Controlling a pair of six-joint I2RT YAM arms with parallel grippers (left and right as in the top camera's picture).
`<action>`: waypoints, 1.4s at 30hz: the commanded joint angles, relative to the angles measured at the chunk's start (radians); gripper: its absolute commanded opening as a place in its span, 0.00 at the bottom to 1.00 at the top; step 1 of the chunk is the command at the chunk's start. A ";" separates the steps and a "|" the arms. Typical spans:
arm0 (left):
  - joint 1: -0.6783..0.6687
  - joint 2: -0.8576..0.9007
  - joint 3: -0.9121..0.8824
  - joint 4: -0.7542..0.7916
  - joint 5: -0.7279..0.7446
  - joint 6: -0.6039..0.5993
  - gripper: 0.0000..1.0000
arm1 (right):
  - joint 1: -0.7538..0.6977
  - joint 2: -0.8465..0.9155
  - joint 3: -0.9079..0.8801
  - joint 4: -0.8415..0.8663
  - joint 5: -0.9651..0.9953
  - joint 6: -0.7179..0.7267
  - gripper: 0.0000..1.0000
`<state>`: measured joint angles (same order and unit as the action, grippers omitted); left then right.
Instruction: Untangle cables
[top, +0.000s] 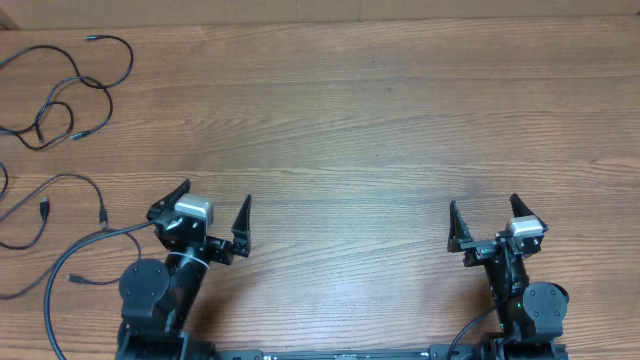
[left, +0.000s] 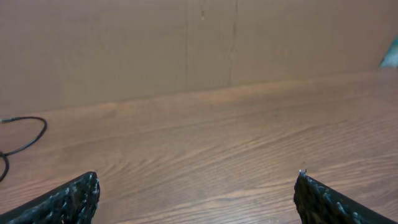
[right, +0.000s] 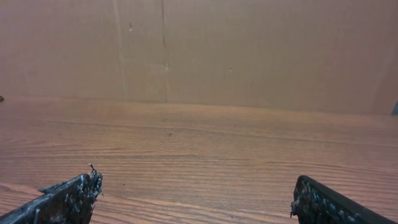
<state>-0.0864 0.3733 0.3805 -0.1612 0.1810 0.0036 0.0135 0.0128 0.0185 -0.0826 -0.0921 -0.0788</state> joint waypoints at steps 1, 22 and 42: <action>0.042 -0.032 -0.067 0.072 0.093 0.015 1.00 | -0.002 -0.010 -0.010 0.003 0.008 0.000 1.00; 0.101 -0.178 -0.184 0.098 0.043 0.016 1.00 | -0.002 -0.010 -0.010 0.003 0.008 -0.001 1.00; 0.101 -0.371 -0.376 0.190 -0.062 -0.011 1.00 | -0.002 -0.010 -0.010 0.003 0.008 0.000 1.00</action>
<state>0.0086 0.0273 0.0162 0.0444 0.1654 -0.0002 0.0135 0.0128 0.0185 -0.0826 -0.0925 -0.0792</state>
